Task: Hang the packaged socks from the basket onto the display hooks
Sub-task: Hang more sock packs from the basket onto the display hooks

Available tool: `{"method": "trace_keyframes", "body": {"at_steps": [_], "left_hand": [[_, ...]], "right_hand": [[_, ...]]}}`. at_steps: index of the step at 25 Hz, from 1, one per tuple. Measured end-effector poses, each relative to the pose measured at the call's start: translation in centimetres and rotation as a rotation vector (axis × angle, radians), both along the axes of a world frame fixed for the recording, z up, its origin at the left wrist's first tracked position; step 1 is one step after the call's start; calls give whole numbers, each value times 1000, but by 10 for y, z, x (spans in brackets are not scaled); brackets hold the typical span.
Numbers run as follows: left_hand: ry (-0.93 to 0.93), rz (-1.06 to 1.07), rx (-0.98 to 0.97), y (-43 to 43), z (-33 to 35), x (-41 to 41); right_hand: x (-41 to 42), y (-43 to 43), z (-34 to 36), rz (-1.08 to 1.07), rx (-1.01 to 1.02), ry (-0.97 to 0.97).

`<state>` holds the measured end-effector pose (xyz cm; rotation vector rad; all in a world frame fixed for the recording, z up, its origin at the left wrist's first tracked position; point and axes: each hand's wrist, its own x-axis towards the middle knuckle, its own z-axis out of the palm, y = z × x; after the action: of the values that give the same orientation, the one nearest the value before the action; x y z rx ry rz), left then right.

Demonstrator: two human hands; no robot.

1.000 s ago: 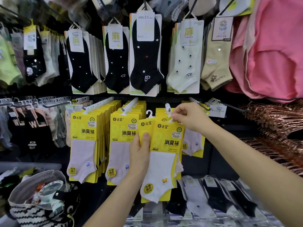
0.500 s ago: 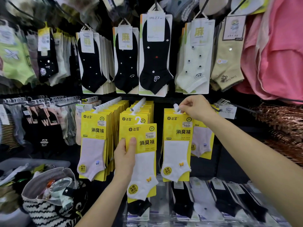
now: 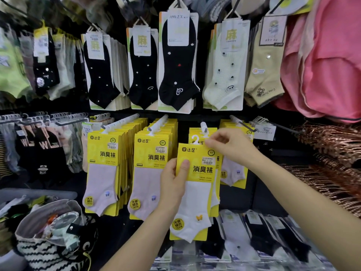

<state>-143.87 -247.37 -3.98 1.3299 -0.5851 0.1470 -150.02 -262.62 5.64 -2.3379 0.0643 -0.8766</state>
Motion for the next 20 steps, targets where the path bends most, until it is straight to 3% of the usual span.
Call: {"method": "trace_keyframes", "body": {"at_steps": [10, 16, 20], "left_hand": [[-48, -105, 96, -29, 5, -4], [-11, 28, 24, -42, 24, 5], [46, 129, -9, -44, 15, 8]], "right_hand": [[0, -20, 16, 40, 36, 110], [27, -13, 37, -54, 13, 43], [39, -10, 41, -72, 27, 133]]}}
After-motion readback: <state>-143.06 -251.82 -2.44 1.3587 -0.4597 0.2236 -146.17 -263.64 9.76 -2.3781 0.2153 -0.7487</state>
